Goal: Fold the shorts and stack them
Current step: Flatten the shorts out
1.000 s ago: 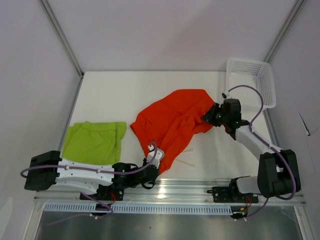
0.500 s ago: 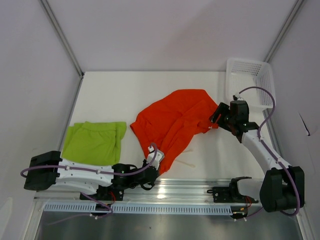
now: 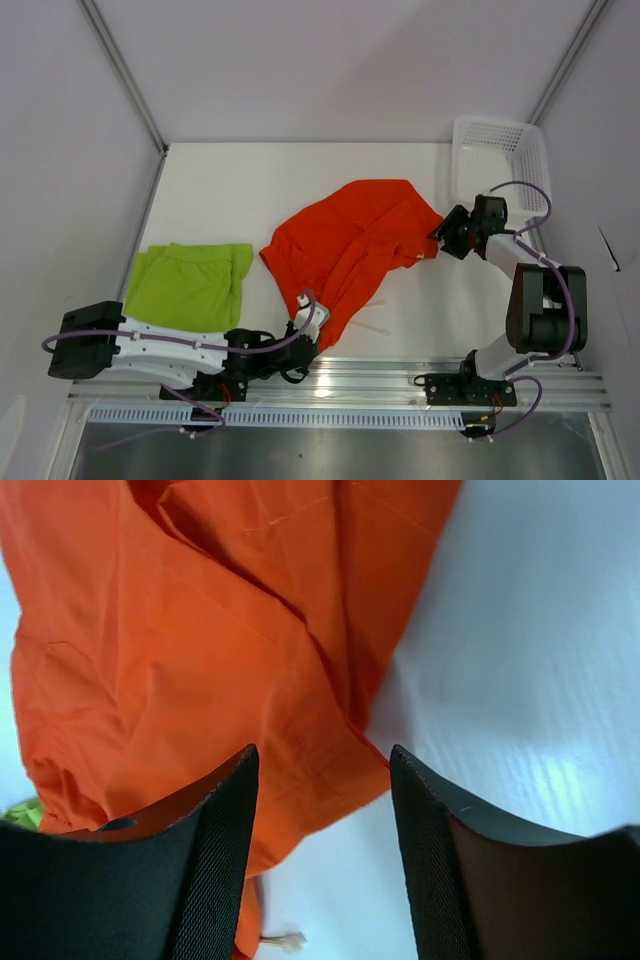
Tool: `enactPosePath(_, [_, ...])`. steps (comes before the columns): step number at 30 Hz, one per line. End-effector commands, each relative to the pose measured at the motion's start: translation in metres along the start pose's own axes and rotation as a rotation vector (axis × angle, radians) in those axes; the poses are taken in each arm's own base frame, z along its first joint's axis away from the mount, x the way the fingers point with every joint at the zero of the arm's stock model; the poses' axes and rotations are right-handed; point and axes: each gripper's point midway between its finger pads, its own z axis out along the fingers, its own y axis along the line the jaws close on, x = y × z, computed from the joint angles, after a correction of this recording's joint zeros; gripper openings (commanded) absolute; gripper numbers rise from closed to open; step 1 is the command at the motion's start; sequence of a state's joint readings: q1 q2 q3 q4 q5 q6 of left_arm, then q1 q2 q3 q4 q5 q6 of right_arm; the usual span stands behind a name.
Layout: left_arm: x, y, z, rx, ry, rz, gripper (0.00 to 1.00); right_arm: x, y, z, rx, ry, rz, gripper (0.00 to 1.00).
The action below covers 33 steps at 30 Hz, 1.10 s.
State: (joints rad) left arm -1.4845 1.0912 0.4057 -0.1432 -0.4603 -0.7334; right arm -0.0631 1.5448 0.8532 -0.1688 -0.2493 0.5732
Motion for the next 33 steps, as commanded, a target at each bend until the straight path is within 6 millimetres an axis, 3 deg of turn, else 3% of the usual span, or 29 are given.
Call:
enactPosePath(1, [0.001, -0.002, 0.001, 0.001, -0.007, 0.001, 0.0, -0.011, 0.025, 0.004, -0.118, -0.022, 0.0, 0.58])
enactPosePath(15, [0.002, 0.0, 0.0, -0.014, -0.006, -0.003, 0.0, -0.013, 0.017, 0.017, -0.196, -0.04, -0.063, 0.59])
enactPosePath(18, [0.002, 0.001, 0.0, -0.019, -0.005, -0.009, 0.0, -0.011, 0.019, 0.013, -0.223, -0.029, -0.058, 0.52])
enactPosePath(23, [0.003, 0.005, -0.001, -0.04, -0.001, -0.021, 0.0, -0.007, 0.022, 0.004, -0.29, -0.022, -0.047, 0.29])
enactPosePath(27, [0.004, 0.011, -0.002, -0.072, 0.002, -0.047, 0.0, -0.002, 0.022, -0.001, -0.377, 0.01, 0.007, 0.17])
enactPosePath(28, [0.004, 0.014, -0.002, -0.087, 0.0, -0.054, 0.0, 0.001, 0.022, -0.003, -0.403, 0.022, 0.019, 0.06])
enactPosePath(33, [0.001, 0.027, -0.007, -0.145, 0.001, -0.113, 0.0, -0.003, 0.016, -0.011, -0.457, 0.011, 0.083, 0.0])
